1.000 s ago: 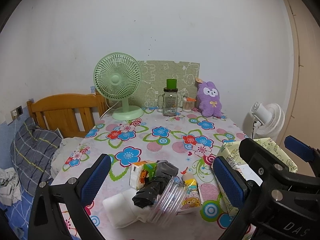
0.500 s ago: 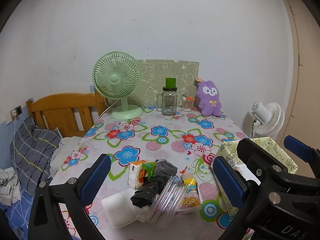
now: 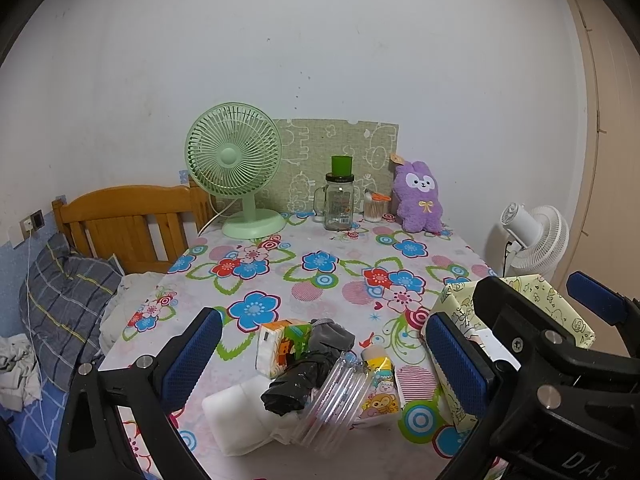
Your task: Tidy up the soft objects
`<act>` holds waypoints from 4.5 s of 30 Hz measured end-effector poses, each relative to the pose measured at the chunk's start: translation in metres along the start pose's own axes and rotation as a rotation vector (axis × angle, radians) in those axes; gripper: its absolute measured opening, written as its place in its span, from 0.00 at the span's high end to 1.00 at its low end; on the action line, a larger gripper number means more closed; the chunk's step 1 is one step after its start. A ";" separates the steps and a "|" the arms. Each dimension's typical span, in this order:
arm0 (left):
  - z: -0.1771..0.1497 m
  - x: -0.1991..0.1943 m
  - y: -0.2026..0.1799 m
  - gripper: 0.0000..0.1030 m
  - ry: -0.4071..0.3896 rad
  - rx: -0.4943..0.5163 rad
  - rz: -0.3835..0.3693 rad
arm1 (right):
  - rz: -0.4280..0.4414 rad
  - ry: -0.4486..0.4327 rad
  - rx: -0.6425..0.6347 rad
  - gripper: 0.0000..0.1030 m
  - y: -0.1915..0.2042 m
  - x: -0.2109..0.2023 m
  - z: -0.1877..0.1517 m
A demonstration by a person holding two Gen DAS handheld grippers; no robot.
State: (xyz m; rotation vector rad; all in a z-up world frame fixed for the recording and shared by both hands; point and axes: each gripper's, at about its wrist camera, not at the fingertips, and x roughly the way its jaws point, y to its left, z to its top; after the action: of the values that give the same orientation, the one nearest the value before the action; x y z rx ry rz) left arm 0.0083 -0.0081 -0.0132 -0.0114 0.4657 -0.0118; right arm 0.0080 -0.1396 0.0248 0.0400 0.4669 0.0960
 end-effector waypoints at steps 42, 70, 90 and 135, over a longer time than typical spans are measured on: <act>-0.015 0.030 0.034 0.04 0.078 -0.010 0.015 | 0.023 0.078 0.001 0.04 0.025 0.044 -0.019; -0.053 0.082 0.054 0.27 0.250 -0.008 -0.036 | 0.040 0.276 -0.035 0.19 0.056 0.106 -0.061; -0.068 0.104 0.050 0.67 0.334 -0.007 -0.093 | 0.068 0.415 0.006 0.67 0.064 0.144 -0.080; 0.006 0.049 0.022 0.73 0.197 -0.012 -0.097 | 0.082 0.254 -0.007 0.84 0.046 0.088 -0.001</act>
State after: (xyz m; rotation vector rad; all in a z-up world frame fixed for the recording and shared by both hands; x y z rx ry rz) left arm 0.0547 0.0136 -0.0296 -0.0447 0.6619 -0.1061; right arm 0.0818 -0.0851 -0.0131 0.0404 0.7187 0.1850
